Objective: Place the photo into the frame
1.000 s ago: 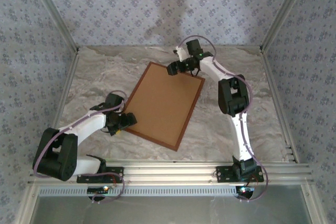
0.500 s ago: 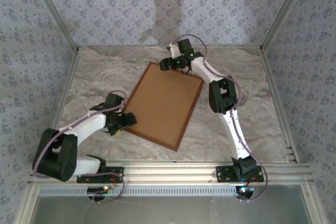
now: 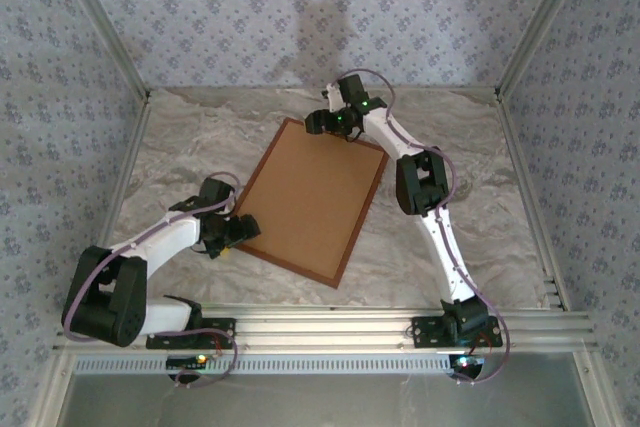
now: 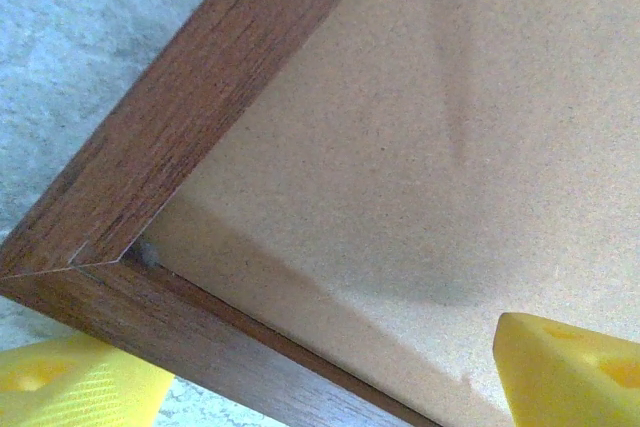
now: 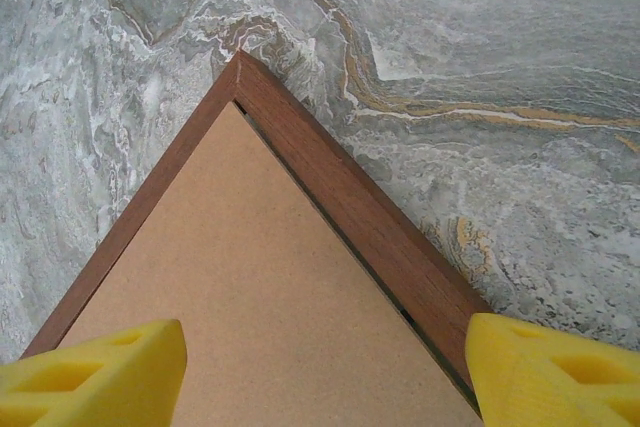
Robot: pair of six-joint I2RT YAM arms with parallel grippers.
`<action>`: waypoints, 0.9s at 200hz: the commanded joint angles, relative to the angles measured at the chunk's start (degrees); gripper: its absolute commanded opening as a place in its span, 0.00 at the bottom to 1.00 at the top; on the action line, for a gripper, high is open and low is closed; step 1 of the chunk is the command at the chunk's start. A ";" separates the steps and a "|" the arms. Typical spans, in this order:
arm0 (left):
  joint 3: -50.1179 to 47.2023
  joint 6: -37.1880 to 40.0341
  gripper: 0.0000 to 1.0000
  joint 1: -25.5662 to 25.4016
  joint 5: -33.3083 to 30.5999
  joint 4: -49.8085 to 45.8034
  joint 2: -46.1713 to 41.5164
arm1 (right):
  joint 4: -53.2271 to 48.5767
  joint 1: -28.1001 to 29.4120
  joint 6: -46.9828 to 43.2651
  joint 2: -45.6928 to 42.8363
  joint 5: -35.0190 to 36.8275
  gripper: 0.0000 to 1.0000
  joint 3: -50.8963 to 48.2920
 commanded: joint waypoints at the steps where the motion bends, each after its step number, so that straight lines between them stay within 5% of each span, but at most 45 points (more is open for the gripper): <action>1: -1.77 2.15 0.85 0.25 2.00 11.71 1.44 | -4.09 -0.27 1.53 2.11 -1.68 0.75 2.17; 180: 2.74 3.39 0.85 0.51 3.50 18.40 9.66 | -19.60 1.64 -6.24 1.06 -9.46 0.64 4.19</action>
